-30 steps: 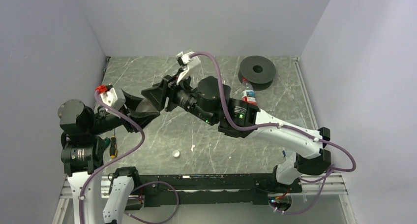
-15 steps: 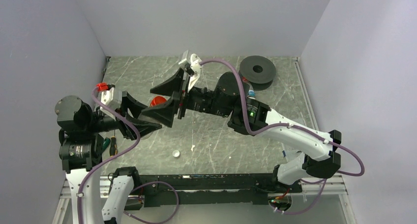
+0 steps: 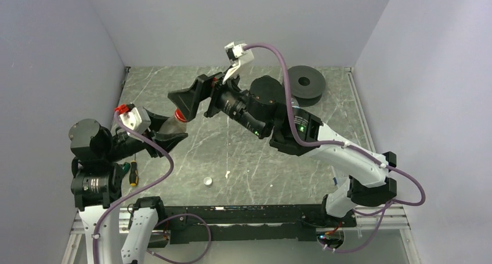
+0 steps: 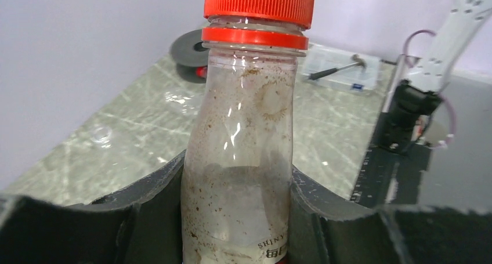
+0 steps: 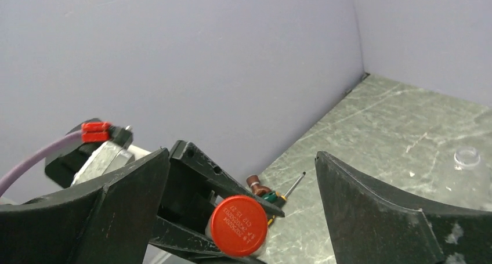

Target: Unscrew the bottle caps

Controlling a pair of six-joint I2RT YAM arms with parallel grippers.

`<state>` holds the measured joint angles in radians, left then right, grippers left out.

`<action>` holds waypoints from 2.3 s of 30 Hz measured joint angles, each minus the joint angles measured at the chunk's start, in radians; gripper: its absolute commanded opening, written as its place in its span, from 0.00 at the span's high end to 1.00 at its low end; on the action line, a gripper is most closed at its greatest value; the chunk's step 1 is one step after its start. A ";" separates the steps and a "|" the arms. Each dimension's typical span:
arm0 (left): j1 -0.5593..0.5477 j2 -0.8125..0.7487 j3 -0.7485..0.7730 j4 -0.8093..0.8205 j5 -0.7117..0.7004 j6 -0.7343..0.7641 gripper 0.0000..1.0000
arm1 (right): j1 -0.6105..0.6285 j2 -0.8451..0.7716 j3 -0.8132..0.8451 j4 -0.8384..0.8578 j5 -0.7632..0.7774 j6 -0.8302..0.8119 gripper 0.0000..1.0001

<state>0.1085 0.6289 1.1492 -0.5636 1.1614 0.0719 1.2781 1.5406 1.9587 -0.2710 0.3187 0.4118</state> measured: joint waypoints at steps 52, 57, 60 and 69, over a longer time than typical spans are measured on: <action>-0.001 0.090 0.035 -0.220 0.279 0.076 1.00 | -0.248 -0.303 -0.300 0.245 -0.481 -0.054 0.73; -0.001 0.070 0.035 -0.217 0.261 0.084 0.94 | -0.254 -0.415 -0.562 0.211 -0.327 -0.066 0.71; -0.001 0.042 0.028 -0.190 0.247 0.081 0.92 | -0.252 -0.425 -0.767 0.179 -0.166 -0.070 0.71; -0.001 0.043 -0.001 -0.197 0.221 0.113 1.00 | -0.238 -0.304 -1.212 0.120 0.029 0.008 0.66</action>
<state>0.1078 0.6720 1.1484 -0.7605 1.3823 0.1844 1.0405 1.2362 0.7467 -0.1509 0.3481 0.4202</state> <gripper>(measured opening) 0.517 0.448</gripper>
